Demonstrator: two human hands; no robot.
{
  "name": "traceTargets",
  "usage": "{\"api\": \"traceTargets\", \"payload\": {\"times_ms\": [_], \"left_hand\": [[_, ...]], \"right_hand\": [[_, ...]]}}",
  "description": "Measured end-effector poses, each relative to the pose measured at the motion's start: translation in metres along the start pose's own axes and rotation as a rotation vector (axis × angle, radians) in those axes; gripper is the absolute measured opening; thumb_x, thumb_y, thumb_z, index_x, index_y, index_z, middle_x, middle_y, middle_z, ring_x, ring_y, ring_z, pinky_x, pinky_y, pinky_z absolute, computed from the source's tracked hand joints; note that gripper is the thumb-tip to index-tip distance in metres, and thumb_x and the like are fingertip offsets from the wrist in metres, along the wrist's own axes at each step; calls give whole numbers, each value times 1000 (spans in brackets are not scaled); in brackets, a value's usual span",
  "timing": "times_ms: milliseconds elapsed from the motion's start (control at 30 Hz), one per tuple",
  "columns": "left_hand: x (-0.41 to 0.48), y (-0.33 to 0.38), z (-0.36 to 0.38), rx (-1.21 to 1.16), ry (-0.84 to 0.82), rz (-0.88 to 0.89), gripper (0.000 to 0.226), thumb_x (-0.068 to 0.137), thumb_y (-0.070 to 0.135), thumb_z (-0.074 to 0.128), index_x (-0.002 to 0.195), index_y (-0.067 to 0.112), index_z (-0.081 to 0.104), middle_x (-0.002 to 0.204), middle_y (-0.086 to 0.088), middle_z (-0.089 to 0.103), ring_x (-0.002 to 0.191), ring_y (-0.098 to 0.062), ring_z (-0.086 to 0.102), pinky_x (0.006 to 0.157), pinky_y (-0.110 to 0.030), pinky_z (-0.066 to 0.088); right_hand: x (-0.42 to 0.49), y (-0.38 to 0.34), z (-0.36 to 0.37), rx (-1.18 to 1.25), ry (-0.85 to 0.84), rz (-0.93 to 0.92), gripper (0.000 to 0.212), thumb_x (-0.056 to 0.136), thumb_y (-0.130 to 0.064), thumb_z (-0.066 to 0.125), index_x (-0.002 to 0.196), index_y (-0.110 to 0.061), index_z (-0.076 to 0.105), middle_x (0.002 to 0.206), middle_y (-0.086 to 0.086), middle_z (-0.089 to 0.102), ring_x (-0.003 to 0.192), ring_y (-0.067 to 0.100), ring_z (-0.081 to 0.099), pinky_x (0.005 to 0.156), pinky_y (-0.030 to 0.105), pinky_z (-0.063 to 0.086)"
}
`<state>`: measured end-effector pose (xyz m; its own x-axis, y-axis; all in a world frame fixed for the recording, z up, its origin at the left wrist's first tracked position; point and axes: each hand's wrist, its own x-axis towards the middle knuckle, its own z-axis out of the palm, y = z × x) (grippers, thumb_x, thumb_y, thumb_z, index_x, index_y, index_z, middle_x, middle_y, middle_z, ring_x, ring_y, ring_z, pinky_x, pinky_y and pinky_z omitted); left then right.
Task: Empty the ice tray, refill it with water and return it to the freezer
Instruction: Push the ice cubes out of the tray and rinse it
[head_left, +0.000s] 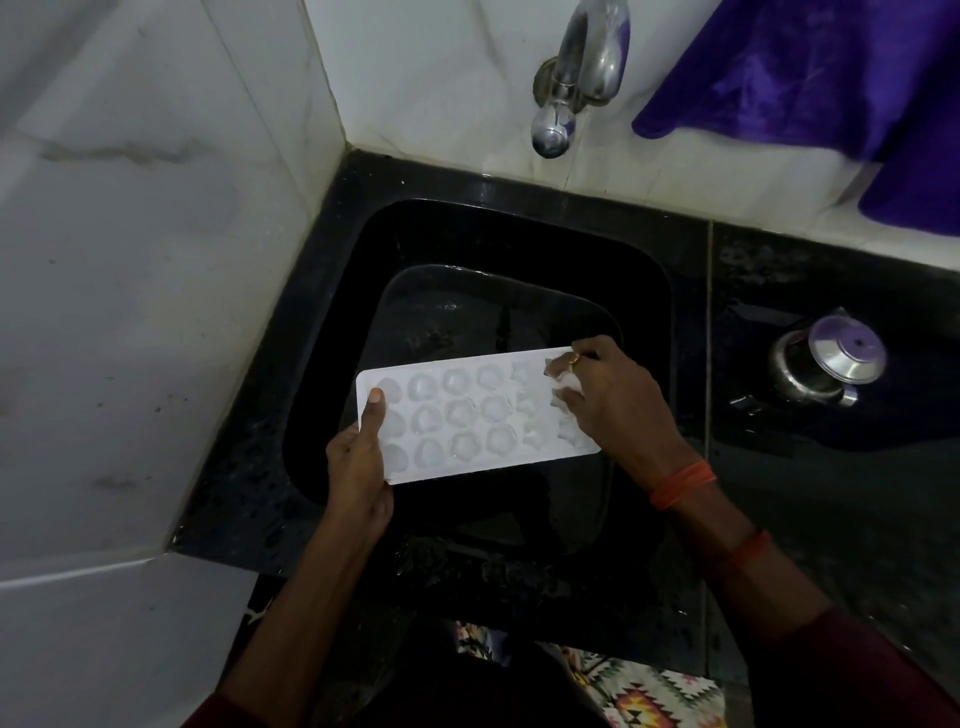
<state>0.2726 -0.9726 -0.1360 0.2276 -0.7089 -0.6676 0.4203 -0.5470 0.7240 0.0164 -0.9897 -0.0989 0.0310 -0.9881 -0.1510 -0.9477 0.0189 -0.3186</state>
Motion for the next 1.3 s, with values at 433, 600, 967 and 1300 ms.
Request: {"api": "traceTargets", "payload": {"times_ms": [433,600,967,1300], "left_hand": [[1,1,0,5,22,9,31,94,39,69,91,8,73,88,-10,79,76,-27,77,54,-37,60],[2,2,0,6,15,10,33,93,40,70,92,7,73,89,-10,79,77,-27,77,54,-36,60],[3,3,0,5,14,1,34,92,41,70,94,7,73,89,-9,79,77,-27,78,55,-36,60],[3,2,0,1,13,6,34,93,40,70,94,7,73,93,-11,79,81,-29,77,57,-38,61]], "right_hand": [[2,2,3,-95,-30,-23,37,94,-27,67,128,-13,64,137,1,42,109,22,60,87,34,50],[2,0,-1,-87,-13,-25,36,94,-29,68,125,-10,65,137,-2,44,107,20,62,88,32,49],[5,0,-7,-82,-65,-28,30,96,-28,63,119,-10,68,138,0,44,108,22,60,83,32,51],[-8,3,-17,181,10,1,23,89,-19,71,111,-22,66,136,-4,57,115,22,63,99,38,51]]}}
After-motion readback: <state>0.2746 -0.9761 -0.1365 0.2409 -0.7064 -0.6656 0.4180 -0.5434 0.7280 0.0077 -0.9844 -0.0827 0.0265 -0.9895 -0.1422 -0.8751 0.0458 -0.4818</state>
